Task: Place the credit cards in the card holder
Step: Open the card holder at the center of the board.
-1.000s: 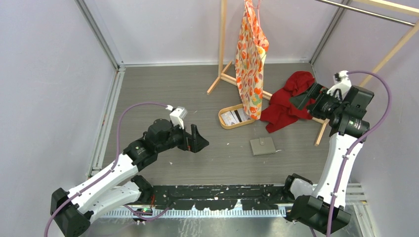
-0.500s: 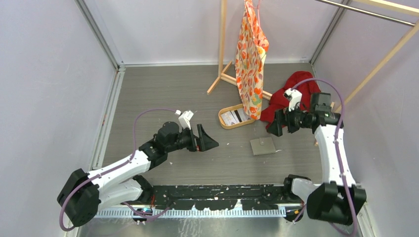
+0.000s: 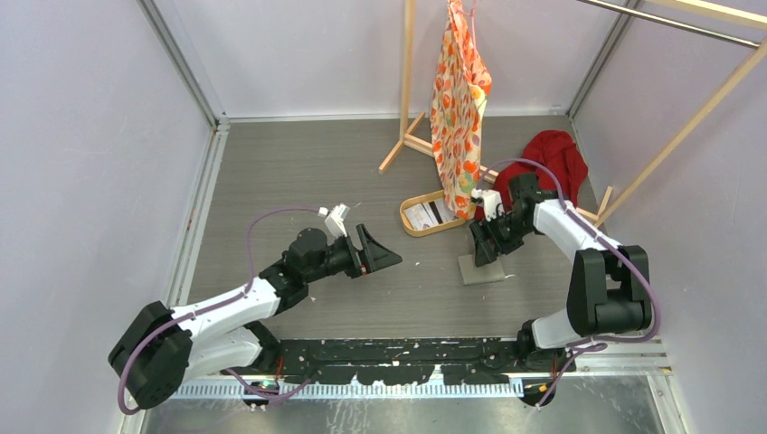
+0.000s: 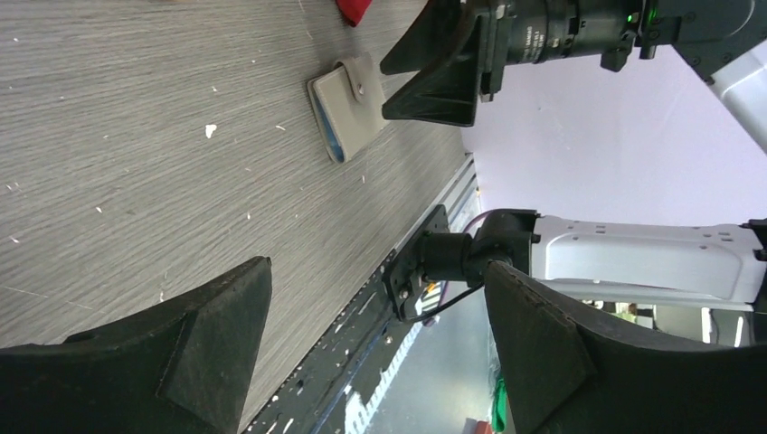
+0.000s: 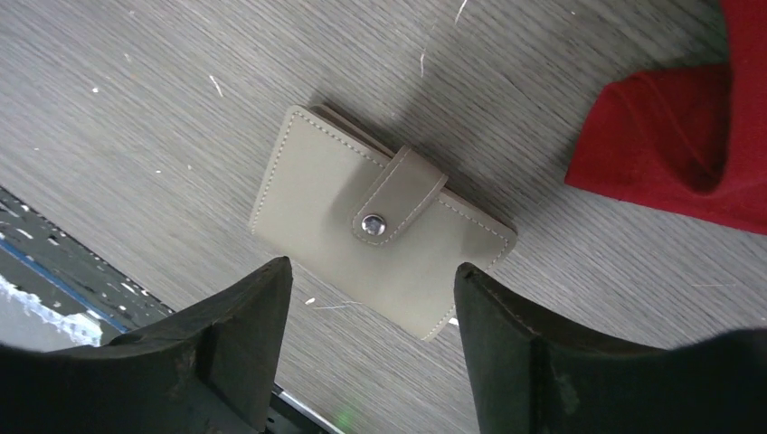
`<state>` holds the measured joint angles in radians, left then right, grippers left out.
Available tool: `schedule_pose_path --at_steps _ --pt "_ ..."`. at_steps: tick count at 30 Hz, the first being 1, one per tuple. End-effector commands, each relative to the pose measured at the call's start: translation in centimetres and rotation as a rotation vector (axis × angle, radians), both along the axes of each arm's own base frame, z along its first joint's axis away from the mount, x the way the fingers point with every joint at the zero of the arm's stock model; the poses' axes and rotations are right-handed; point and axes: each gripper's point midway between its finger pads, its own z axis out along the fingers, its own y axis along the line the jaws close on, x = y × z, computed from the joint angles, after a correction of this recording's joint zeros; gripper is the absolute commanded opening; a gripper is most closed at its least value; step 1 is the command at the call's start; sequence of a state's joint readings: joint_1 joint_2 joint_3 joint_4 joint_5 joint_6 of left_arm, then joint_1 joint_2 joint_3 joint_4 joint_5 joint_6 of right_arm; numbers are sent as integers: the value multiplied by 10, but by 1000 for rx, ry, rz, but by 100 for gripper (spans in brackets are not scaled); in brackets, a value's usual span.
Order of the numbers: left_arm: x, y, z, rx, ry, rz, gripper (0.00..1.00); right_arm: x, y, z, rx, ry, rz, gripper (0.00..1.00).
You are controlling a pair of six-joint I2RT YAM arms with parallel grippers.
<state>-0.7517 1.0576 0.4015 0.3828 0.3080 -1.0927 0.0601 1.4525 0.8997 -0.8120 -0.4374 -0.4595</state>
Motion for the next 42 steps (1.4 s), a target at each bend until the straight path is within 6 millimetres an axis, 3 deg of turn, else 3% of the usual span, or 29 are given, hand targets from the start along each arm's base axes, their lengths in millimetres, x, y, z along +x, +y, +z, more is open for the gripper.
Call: schedule_pose_path --at_steps 1,5,10,17,26,30,33,39,42 --pt "3 -4 14 -67 -13 17 87 15 3 7 -71 -87 39 66" --pt "4 -3 8 -59 -8 40 86 15 16 2 -128 -130 108 51" --pt "4 -8 6 -69 6 34 83 19 15 -10 -229 -129 122 40" --pt "-4 -16 -2 -56 20 20 82 11 11 -25 -309 -76 151 38" --pt "10 -41 -10 -68 8 -5 82 -6 10 -35 -341 -9 193 39" --pt "3 -68 -16 -118 61 -79 77 -6 10 -37 -368 -10 209 26" --pt "-3 -87 -27 -138 100 -130 74 -7 11 -34 -370 -14 216 17" --pt "0 -105 -51 -101 132 -105 70 -5 22 -13 -294 -77 214 2" --pt "-3 -117 -62 -75 147 -102 66 -12 40 3 -168 -73 227 1"
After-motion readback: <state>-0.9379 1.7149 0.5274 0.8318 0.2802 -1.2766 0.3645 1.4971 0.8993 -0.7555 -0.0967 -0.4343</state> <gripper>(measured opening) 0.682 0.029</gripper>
